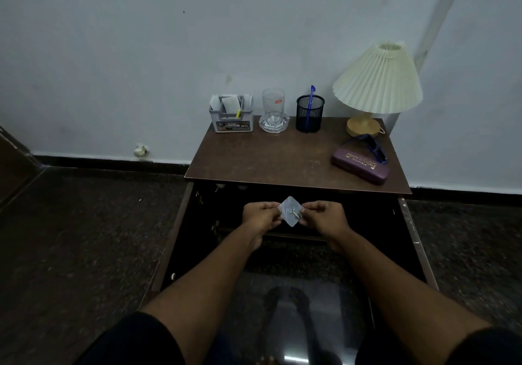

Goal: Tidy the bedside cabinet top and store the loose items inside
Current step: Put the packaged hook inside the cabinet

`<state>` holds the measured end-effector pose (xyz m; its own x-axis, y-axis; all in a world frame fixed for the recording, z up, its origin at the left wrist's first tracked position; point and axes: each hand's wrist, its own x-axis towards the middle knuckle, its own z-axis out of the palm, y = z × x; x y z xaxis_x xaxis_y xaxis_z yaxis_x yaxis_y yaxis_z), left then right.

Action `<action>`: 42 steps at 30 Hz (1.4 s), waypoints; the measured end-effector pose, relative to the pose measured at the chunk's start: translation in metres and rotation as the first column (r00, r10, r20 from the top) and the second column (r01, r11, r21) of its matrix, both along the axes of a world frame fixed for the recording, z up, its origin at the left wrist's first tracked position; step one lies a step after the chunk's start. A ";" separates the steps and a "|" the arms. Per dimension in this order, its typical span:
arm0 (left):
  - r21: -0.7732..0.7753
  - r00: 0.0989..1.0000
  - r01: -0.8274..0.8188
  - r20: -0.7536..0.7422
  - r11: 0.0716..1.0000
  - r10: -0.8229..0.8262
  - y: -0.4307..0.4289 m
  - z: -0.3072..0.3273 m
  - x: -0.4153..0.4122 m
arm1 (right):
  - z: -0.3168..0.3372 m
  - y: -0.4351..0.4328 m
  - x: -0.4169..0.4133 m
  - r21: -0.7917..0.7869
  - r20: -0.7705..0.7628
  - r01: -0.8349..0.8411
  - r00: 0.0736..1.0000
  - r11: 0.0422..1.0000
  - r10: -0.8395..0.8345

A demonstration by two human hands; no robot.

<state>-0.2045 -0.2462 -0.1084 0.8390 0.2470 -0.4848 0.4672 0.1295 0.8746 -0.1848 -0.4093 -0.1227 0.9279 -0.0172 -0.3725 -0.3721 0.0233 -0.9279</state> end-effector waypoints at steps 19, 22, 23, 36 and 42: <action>0.065 0.982 -0.084 -0.165 0.994 0.094 0.007 -0.077 0.093 | -0.079 0.045 0.075 -0.168 -0.156 0.217 0.957 0.962 -0.244; 0.085 0.977 -0.059 -0.198 0.995 0.075 0.007 -0.090 0.105 | -0.085 0.049 0.091 -0.218 -0.229 0.134 0.956 0.967 -0.184; 0.087 0.975 -0.056 -0.209 0.995 0.074 0.007 -0.093 0.109 | -0.085 0.051 0.096 -0.254 -0.259 0.071 0.956 0.965 -0.139; -0.015 0.975 0.030 -0.219 0.999 -0.032 0.015 -0.092 0.130 | -0.088 0.064 0.121 -0.027 -0.210 -0.147 0.968 0.989 0.138; 0.168 0.985 -0.066 -0.149 0.984 0.091 0.011 -0.086 0.116 | -0.078 0.058 0.104 -0.035 -0.206 -0.028 0.978 0.999 0.020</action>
<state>-0.0888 -0.2349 -0.1940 0.7312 0.3951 -0.5561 0.5933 0.0341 0.8043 -0.0808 -0.3509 -0.2007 0.8321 -0.0133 -0.5544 -0.5546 -0.0212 -0.8318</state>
